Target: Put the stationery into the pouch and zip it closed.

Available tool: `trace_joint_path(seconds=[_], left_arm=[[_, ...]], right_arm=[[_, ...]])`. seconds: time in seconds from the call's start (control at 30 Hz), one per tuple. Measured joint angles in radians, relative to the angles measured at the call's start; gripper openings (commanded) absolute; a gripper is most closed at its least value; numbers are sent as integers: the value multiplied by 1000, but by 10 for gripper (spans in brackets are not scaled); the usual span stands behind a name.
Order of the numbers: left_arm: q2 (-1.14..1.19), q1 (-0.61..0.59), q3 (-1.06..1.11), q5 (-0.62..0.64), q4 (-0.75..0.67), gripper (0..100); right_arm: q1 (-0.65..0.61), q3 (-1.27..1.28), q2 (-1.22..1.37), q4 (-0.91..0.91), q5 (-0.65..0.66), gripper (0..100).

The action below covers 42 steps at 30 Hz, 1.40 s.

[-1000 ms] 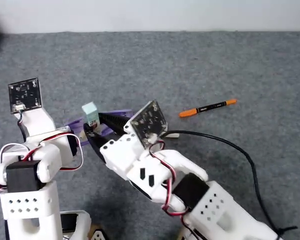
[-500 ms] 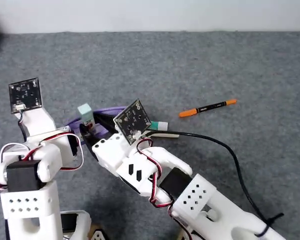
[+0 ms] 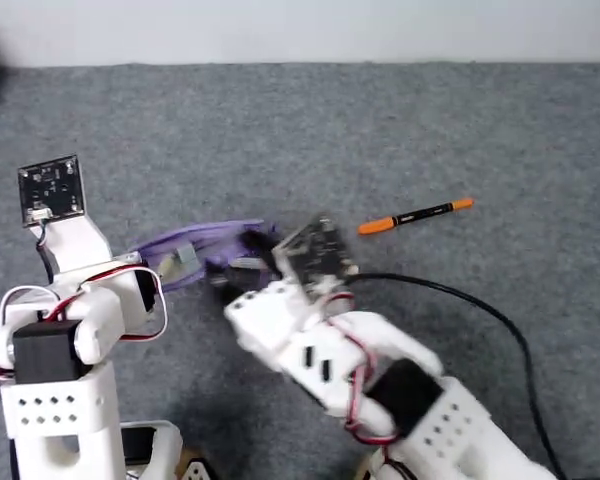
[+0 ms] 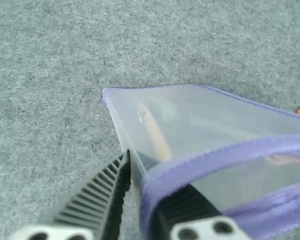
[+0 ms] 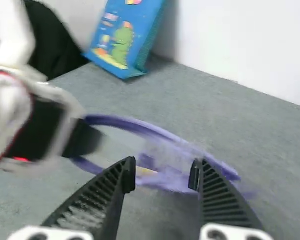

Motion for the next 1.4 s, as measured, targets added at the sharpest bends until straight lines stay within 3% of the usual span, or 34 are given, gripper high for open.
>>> trace_joint_path(seconds=[0.2,0.3,0.43,0.7,1.0,1.4], left_arm=[[0,0,0,0,0,12],[0,0,0,0,0,12],[0,-5,0,0,0,12],[0,-143,0,0,8,12],[0,-158,0,0,15,12],[0,-158,0,0,15,12]], right_arm=[[281,0,-64,209,0,173],[362,0,-55,276,25,173],[373,0,25,321,103,173],[376,-55,345,322,239,176],[385,-397,841,350,413,177],[387,-1013,1412,666,559,177]])
